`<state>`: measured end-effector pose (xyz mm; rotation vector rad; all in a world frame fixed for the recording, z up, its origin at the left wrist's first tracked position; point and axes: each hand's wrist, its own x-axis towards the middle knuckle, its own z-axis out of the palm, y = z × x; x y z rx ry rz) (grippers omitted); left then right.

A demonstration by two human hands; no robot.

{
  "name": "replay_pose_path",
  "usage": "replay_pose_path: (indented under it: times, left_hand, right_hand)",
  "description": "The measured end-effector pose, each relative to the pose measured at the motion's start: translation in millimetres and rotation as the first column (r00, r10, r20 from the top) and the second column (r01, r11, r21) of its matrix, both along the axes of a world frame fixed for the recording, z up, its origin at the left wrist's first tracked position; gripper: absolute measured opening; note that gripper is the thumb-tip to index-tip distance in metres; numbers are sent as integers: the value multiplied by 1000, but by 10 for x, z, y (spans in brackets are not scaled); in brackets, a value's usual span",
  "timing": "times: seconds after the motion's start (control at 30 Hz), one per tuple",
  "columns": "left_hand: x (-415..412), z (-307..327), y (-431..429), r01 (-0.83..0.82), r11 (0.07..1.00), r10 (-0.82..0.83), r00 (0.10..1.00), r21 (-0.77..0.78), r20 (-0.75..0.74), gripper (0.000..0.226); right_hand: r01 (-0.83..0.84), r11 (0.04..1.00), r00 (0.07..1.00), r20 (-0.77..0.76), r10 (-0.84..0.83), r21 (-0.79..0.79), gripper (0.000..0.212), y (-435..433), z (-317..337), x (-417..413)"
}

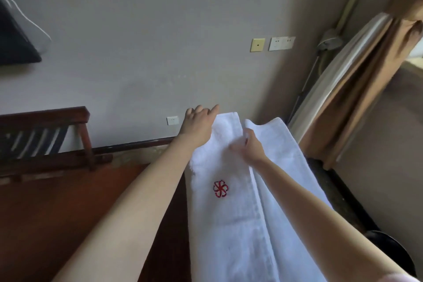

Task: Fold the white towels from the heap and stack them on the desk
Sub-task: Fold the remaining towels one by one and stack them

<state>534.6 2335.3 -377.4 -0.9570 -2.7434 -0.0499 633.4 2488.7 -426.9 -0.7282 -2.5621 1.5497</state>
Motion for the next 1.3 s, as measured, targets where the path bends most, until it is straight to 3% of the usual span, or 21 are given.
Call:
replay_pose_path:
  times: [0.13,0.23,0.33,0.4,0.5,0.6,0.7,0.77,0.87,0.93,1.0,1.07,1.13,1.23,1.3]
  left_hand:
    - [-149,-362,-22,-209,977,201,970,46,138,53]
    - [-213,-635,-112,-381,924,353,882,34,311,40]
    - [-266,-815,-163,-519,845,378,746,124,548,35]
    - [-286,-860,-146,-563,803,349,709,195,612,33]
    - [-315,-854,-126,-583,783,393,732,215,556,33]
    - [-301,-896,-136,-602,782,456,729,162,510,33]
    - [-217,-899,-94,-593,797,499,754,116,428,32]
    - [-151,-878,-99,-556,816,495,813,158,308,30]
    - [19,-850,-141,-292,858,270,956,422,114,18]
    - [161,-915,-188,-62,868,70,998,493,2,17]
    - [281,-1012,-227,-19,936,-13,996,351,90,25]
    - [310,-1111,-253,-131,988,98,945,88,312,43]
    - [257,-1096,-245,-160,986,169,897,-55,409,51]
    - [260,-937,-199,-130,990,144,883,-62,447,50]
    - [414,-879,-241,-148,987,111,914,66,391,46]
  right_hand:
    - [-77,987,995,75,67,139,64,27,-276,-180]
    - [-76,979,993,98,58,191,62,5,-377,-255]
    - [-55,971,997,64,41,231,58,-18,-395,-280]
    - [-29,980,999,-27,34,197,52,-29,-372,-291]
    - [-26,990,993,-113,42,136,47,-10,-318,-366]
    - [-22,990,999,-41,28,137,45,-4,-326,-415]
    - [-50,929,999,28,43,367,49,-62,-309,-397]
    - [-54,825,991,-69,111,563,54,-154,-297,-302]
    - [-3,760,923,-291,252,650,51,-329,-383,-84]
    - [-127,749,921,-204,333,650,51,-365,-510,68]
    - [-246,717,942,-15,336,652,50,-296,-643,182]
    - [-256,712,945,14,327,654,52,-211,-700,212]
    - [-279,704,945,57,322,653,54,-198,-660,192]
    - [-310,709,948,146,283,633,56,-256,-532,221]
    - [-298,717,950,122,287,630,57,-311,-435,433]
